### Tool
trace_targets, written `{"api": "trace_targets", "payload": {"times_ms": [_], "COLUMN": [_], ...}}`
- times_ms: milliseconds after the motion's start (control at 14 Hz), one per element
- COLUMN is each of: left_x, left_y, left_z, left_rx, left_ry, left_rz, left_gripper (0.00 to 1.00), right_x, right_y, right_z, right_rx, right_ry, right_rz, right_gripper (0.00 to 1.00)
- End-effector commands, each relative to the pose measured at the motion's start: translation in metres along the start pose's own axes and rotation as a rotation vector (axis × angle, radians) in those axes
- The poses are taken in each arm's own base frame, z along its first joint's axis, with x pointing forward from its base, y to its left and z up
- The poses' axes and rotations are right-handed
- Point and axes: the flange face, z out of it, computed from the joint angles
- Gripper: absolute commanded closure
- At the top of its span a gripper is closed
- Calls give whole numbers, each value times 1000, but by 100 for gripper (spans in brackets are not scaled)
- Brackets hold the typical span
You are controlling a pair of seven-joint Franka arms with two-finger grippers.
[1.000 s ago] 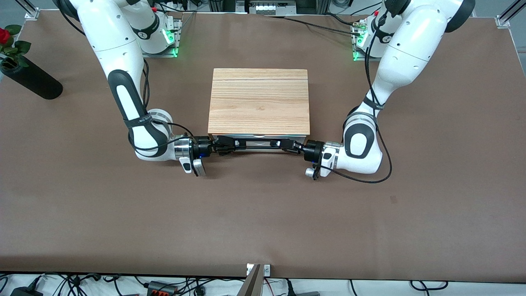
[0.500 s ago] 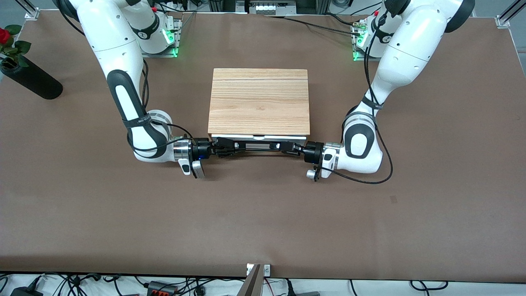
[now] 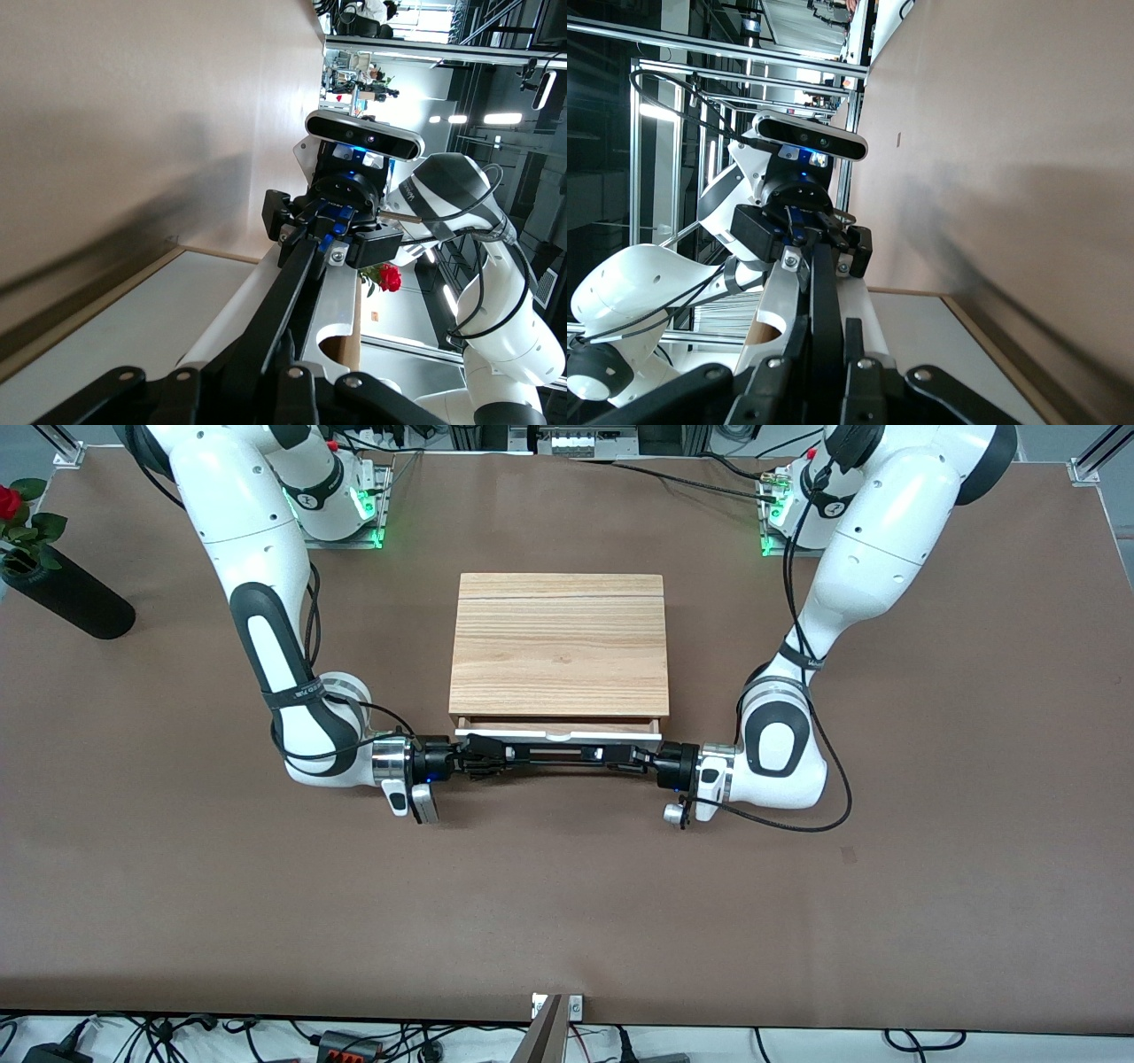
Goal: Pull top drawer with both arms simultaneously
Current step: 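Pull the drawer handle outward with both grippers together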
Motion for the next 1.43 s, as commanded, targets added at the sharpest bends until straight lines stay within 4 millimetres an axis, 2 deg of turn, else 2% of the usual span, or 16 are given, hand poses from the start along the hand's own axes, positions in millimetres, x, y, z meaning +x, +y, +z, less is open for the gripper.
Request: {"api": "trace_targets", "payload": {"times_ms": [0,143,429,571,929,1000,1071,1143,1214,1357], "left_x": [34,40,52,58,63,63,63,63,63,64], "left_y": [6,2,-4,1,-4,-4,-5,-6,-5,-5], "left_z": [-31,-34,-52,-56,-63,-63,-64,-64,-64,-68], "left_rx": [-6,-7,40,51,52,51,50,49,50,63], "left_ry": [88,97,148,175,185,187,188,188,188,191], "left_rz": [9,3,15,28,21,8,-13,-25,-23,-7], "left_gripper": [91,90,90,90,89,89,88,88,81,0], "right_x": [7,14,33,41,48,47,47,46,45,45], "right_y": [-13,-10,-9,-8,-4,-3,-4,-3,-2,-1], "right_z": [-3,-10,-17,-21,-25,-26,-26,-25,-26,-34], "right_rx": [15,14,14,14,9,9,7,2,-5,-22], "right_ry": [-2,10,25,33,41,40,37,31,21,0], "right_rz": [6,3,-7,-20,-28,-26,-29,-29,-32,-39], "right_gripper": [94,94,94,94,92,79,47,27,0,0]}}
